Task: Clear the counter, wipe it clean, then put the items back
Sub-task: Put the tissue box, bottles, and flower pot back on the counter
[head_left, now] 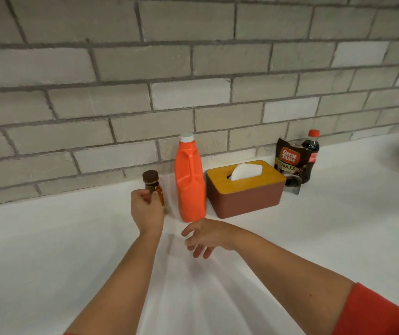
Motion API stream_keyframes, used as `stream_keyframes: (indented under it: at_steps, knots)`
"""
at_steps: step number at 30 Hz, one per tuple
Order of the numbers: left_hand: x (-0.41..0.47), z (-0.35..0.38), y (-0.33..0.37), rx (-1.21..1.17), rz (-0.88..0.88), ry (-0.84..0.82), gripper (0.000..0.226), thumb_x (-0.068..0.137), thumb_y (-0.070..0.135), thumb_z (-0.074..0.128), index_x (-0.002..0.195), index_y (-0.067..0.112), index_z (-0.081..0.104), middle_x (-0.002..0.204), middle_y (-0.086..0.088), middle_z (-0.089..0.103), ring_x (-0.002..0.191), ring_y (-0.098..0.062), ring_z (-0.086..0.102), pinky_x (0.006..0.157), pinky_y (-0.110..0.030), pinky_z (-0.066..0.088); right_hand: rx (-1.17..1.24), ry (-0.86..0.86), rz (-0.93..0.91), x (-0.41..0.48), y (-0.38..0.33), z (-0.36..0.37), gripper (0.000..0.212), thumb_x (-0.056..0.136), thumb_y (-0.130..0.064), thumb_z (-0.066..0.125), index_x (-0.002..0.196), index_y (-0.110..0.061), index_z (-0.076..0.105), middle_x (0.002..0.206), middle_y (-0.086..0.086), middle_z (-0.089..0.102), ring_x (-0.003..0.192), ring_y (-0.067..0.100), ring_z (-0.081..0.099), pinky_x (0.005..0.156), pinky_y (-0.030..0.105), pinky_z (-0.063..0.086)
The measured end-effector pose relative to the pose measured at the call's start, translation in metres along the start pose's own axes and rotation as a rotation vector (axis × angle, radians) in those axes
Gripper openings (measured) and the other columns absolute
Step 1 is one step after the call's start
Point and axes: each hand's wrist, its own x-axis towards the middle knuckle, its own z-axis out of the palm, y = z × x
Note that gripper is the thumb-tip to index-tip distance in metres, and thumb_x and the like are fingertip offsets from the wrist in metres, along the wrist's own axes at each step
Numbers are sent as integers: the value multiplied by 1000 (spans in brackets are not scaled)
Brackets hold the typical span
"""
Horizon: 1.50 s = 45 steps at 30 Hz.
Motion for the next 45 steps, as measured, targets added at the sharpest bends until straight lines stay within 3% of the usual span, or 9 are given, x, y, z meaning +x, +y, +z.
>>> stream_keyframes:
  at_steps: [9, 13, 16, 34, 45]
  knots:
    - [-85, 51, 32, -111, 247, -235, 6, 91, 14, 55, 88, 16, 49, 78, 0, 55, 78, -27, 57, 70, -36, 49, -15, 138, 37, -65, 43, -28, 39, 93, -19, 51, 131, -11, 48, 96, 8, 61, 63, 13, 60, 54, 22, 46]
    - [-126, 81, 50, -122, 219, -369, 8, 90, 13, 53, 89, 20, 49, 79, -5, 57, 75, -28, 58, 76, -49, 52, -15, 237, 44, -107, 70, -52, 37, 93, -19, 51, 129, -11, 50, 94, 7, 62, 62, 11, 59, 51, 20, 43]
    - [-167, 107, 68, -116, 241, -423, 10, 89, 14, 54, 88, 23, 49, 78, -2, 57, 81, -32, 61, 79, -51, 53, 7, 300, 62, -146, 94, -72, 36, 93, -19, 51, 129, -11, 51, 95, 6, 62, 62, 10, 58, 52, 20, 44]
    - [-482, 260, 141, -151, 319, -845, 8, 91, 12, 52, 95, 18, 49, 83, 4, 52, 84, -29, 60, 74, -40, 52, 147, 603, 222, -409, 316, -164, 35, 92, -18, 53, 126, -10, 52, 86, 2, 62, 66, 12, 60, 54, 20, 46]
    - [-539, 346, 155, -86, 361, -926, 9, 91, 10, 51, 96, 18, 49, 91, -1, 53, 86, -27, 61, 73, -36, 52, 197, 670, 251, -450, 387, -223, 34, 91, -17, 52, 125, -11, 53, 95, 6, 64, 66, 12, 60, 56, 20, 48]
